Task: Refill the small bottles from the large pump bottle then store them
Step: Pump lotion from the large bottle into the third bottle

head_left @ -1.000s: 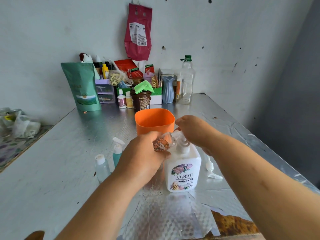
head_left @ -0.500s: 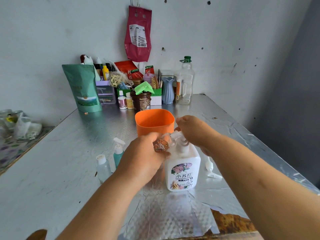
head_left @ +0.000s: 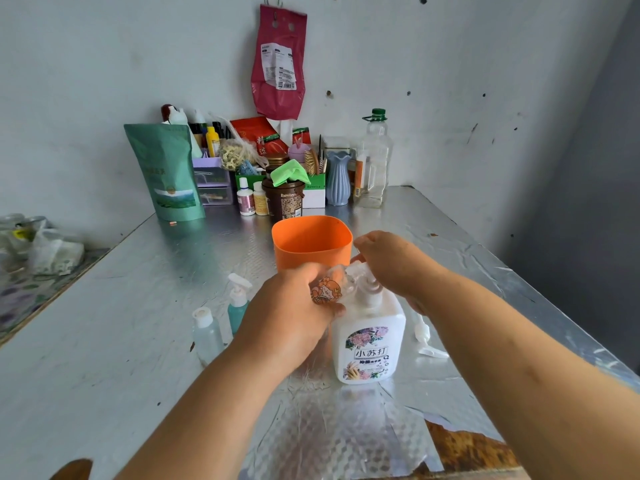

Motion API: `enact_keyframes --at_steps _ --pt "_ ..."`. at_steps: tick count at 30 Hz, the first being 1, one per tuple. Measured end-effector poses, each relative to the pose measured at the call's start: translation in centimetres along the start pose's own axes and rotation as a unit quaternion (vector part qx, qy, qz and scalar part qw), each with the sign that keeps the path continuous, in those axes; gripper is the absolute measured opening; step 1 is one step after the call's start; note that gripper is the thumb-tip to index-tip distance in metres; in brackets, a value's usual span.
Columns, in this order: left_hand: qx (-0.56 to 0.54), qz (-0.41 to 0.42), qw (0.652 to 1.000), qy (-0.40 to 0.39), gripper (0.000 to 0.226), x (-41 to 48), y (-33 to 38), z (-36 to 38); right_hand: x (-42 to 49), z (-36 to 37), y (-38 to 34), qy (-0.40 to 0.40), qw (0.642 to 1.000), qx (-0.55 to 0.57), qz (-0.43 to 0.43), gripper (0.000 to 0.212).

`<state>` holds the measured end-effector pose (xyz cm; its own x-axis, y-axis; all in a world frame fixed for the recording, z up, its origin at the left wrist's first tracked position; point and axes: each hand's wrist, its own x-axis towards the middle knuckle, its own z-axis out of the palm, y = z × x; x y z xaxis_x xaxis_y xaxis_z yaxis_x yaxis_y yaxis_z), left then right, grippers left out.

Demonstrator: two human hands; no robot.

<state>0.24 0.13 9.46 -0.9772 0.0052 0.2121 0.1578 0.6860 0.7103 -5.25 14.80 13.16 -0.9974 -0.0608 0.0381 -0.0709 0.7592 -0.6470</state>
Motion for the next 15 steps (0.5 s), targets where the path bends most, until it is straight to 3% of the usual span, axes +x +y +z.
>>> enact_keyframes --at_steps 15 --pt "0.013 -0.003 1.000 -0.005 0.043 -0.2 0.8 -0.4 0.2 -0.5 -0.3 -0.005 1.000 -0.019 -0.006 0.037"
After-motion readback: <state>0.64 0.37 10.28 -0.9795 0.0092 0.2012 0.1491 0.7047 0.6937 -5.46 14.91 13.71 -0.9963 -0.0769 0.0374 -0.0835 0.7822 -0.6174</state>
